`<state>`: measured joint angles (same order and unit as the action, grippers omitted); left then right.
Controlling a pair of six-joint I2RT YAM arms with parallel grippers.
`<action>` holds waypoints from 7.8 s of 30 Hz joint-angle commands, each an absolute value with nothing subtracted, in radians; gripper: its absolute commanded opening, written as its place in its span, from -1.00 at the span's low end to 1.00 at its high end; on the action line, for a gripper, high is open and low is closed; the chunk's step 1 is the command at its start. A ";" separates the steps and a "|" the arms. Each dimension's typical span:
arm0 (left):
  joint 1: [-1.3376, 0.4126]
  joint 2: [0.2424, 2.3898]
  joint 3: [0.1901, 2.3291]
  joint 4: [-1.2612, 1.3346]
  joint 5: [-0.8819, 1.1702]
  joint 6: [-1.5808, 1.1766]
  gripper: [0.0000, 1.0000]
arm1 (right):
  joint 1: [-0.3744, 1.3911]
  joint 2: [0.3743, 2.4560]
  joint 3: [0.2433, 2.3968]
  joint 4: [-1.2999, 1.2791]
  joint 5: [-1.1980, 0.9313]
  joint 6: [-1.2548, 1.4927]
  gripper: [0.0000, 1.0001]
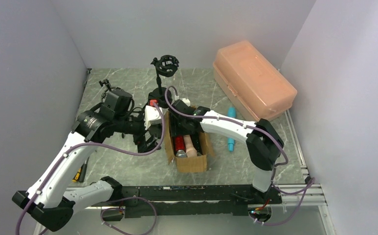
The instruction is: Attach the microphones to the stand
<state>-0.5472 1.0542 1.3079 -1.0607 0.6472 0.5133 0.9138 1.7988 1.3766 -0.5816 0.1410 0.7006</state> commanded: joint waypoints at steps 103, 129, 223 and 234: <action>-0.462 1.009 1.325 -0.969 0.197 0.439 0.99 | 0.951 1.902 1.118 -0.318 0.251 0.745 -0.37; -0.462 1.034 1.311 -0.944 0.192 0.416 0.99 | 0.903 1.536 1.248 -0.526 0.261 0.686 -0.52; -0.519 1.052 1.208 -0.949 -0.102 0.310 -1.00 | 1.322 1.345 1.293 -0.340 0.314 0.364 -0.11; -0.507 1.036 1.225 -0.962 -0.080 0.203 -1.00 | 1.344 1.406 1.116 -0.138 0.225 0.270 0.10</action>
<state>-0.5163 1.0691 1.1736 -1.0233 -0.1314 0.2821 1.3426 1.3956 1.1698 -0.2569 0.2741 0.3073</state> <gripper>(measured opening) 0.036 0.529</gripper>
